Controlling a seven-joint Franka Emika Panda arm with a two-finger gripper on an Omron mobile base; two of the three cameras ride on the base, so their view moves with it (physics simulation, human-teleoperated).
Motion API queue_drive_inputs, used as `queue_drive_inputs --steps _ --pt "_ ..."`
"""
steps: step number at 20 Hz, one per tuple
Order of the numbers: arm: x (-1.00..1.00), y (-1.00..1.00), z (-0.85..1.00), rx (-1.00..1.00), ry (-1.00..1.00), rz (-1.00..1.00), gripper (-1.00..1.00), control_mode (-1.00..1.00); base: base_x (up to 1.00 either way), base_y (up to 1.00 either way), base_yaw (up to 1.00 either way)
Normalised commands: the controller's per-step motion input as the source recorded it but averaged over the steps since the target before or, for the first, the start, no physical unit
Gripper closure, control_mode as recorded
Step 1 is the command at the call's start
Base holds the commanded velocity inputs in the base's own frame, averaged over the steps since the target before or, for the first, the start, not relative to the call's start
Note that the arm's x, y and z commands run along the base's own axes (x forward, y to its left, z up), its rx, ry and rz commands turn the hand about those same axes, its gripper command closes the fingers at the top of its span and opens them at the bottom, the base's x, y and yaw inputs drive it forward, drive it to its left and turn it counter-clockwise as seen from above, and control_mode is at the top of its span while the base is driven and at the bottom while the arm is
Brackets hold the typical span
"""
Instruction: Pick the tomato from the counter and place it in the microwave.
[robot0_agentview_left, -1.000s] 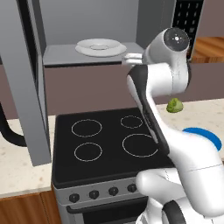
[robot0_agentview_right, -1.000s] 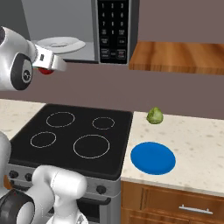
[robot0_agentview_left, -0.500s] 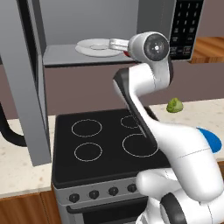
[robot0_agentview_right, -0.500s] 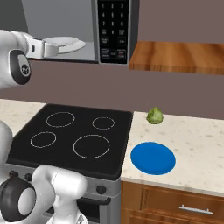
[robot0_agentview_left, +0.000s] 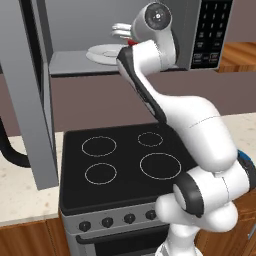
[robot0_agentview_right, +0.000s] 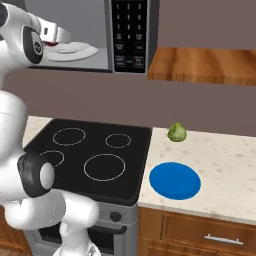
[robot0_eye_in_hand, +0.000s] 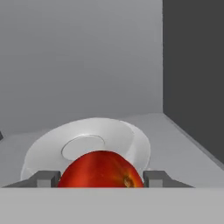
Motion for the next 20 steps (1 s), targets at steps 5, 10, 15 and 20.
queue_drive_inputs --steps 5,10,15,20 --pt "0.54 0.46 -0.3 -0.04 0.04 0.0 1.0 -1.0 0.0 0.0 0.0" --pt "0.57 0.31 -0.37 -0.05 0.01 0.0 1.0 -1.0 0.0 0.0 0.0" --pt "0.79 0.0 -0.18 0.0 0.06 0.0 1.0 -1.0 0.0 0.0 0.0" --pt "0.57 0.0 -0.2 0.0 0.08 0.0 1.0 -1.0 0.0 0.0 0.0"
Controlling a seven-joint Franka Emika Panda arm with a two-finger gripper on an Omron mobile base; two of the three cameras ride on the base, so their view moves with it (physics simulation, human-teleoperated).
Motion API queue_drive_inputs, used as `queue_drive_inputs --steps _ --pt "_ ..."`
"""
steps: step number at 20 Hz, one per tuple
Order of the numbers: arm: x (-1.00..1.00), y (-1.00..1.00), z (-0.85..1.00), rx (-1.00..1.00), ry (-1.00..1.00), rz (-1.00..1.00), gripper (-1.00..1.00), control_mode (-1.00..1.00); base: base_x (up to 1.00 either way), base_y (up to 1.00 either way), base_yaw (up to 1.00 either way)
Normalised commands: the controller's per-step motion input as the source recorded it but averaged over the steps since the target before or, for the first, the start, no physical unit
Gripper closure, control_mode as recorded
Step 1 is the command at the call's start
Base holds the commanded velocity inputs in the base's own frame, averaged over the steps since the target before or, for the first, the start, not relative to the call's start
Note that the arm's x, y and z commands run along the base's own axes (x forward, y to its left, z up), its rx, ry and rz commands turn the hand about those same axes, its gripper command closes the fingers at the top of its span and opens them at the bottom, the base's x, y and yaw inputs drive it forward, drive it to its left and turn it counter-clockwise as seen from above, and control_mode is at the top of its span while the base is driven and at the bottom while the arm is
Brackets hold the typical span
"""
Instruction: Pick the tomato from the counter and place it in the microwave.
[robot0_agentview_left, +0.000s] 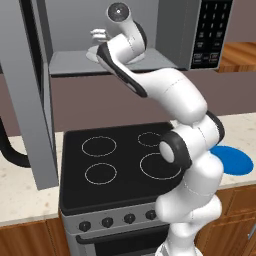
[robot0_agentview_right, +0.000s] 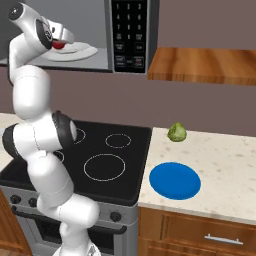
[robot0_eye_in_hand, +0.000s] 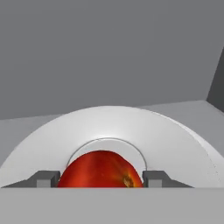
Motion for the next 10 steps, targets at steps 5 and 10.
queue_drive_inputs --steps 5,10 --pt "0.49 0.0 -0.25 0.0 0.05 0.0 1.0 -1.0 0.0 0.0 0.0" --pt "0.49 0.0 -0.06 0.0 0.01 0.0 1.0 -1.0 0.0 0.0 0.0"
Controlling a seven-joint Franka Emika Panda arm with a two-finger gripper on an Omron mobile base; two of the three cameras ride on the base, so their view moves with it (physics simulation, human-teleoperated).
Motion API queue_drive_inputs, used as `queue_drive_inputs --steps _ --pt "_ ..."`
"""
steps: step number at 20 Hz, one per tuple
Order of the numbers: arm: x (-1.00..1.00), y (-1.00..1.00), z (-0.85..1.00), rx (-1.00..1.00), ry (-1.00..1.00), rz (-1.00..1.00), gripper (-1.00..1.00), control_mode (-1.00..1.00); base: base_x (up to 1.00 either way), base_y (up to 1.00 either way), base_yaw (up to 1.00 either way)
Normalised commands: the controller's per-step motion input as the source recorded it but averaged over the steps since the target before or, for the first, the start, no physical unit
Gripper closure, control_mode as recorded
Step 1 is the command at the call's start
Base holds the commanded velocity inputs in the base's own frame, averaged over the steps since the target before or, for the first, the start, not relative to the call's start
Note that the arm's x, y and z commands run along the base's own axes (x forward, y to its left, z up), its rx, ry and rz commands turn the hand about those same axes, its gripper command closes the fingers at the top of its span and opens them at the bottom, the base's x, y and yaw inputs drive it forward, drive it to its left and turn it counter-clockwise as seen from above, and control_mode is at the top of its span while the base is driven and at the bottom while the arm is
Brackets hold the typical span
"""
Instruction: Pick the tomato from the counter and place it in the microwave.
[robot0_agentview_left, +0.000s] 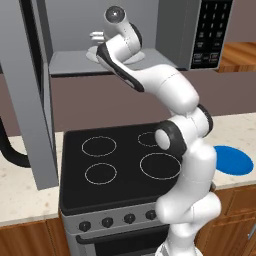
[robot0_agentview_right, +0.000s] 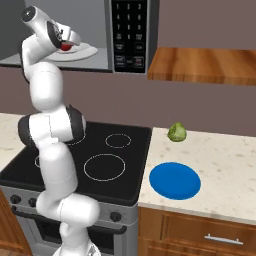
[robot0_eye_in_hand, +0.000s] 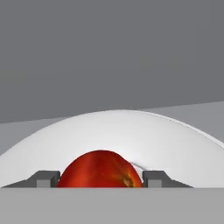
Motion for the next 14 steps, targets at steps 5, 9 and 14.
queue_drive_inputs --steps 5,9,14 --pt "0.29 0.0 -0.04 0.0 0.02 0.0 1.0 -1.0 0.0 0.0 0.0" --pt "0.06 0.0 -0.02 0.0 0.03 0.0 1.0 -1.0 0.0 0.0 0.0" --pt "0.0 0.0 -0.11 0.0 0.02 0.0 1.0 -1.0 0.0 0.0 0.0"
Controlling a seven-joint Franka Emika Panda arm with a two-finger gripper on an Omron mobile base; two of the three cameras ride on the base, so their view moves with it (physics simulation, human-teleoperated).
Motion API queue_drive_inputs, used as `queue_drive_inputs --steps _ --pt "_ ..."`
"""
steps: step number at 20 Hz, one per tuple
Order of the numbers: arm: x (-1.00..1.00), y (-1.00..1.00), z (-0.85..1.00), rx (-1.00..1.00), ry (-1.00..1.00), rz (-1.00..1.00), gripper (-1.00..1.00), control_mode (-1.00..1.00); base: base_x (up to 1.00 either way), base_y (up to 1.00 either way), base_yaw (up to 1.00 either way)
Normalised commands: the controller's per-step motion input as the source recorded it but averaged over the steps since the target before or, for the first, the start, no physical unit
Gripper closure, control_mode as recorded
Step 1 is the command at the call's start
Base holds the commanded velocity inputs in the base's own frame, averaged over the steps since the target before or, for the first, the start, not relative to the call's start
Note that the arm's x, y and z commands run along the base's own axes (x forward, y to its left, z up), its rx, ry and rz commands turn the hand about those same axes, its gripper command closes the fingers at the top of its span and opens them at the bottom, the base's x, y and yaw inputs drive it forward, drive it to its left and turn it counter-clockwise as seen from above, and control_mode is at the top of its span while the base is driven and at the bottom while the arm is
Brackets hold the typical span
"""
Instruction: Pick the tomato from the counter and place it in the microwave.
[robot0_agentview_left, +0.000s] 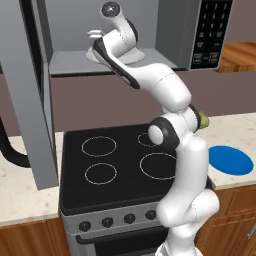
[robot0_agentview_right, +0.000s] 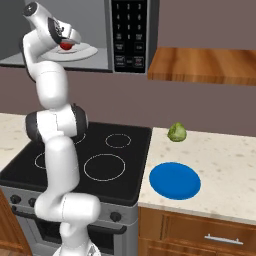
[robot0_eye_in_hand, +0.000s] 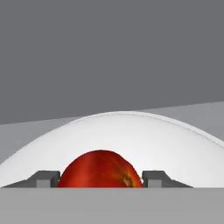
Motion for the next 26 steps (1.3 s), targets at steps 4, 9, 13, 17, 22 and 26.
queue_drive_inputs --steps 4,9,13,17,22,26 --pt "0.0 0.0 -0.27 0.0 0.0 0.0 -1.0 -1.0 0.0 0.0 0.0" --pt "0.0 0.0 -0.15 0.0 0.0 0.0 -1.0 -1.0 0.0 0.0 0.0" --pt "0.0 -0.01 -0.03 0.0 0.0 0.0 -1.0 -1.0 0.0 0.0 0.0" --pt "-0.07 -0.06 -0.02 0.0 -0.02 0.0 -1.0 -1.0 0.0 0.0 0.0" --pt "-0.4 -0.03 -0.1 0.0 -0.07 0.0 -1.0 -1.0 0.0 0.0 0.0" --pt "-0.73 0.0 -0.2 0.0 -0.13 0.0 -1.0 -1.0 0.0 0.0 0.0"
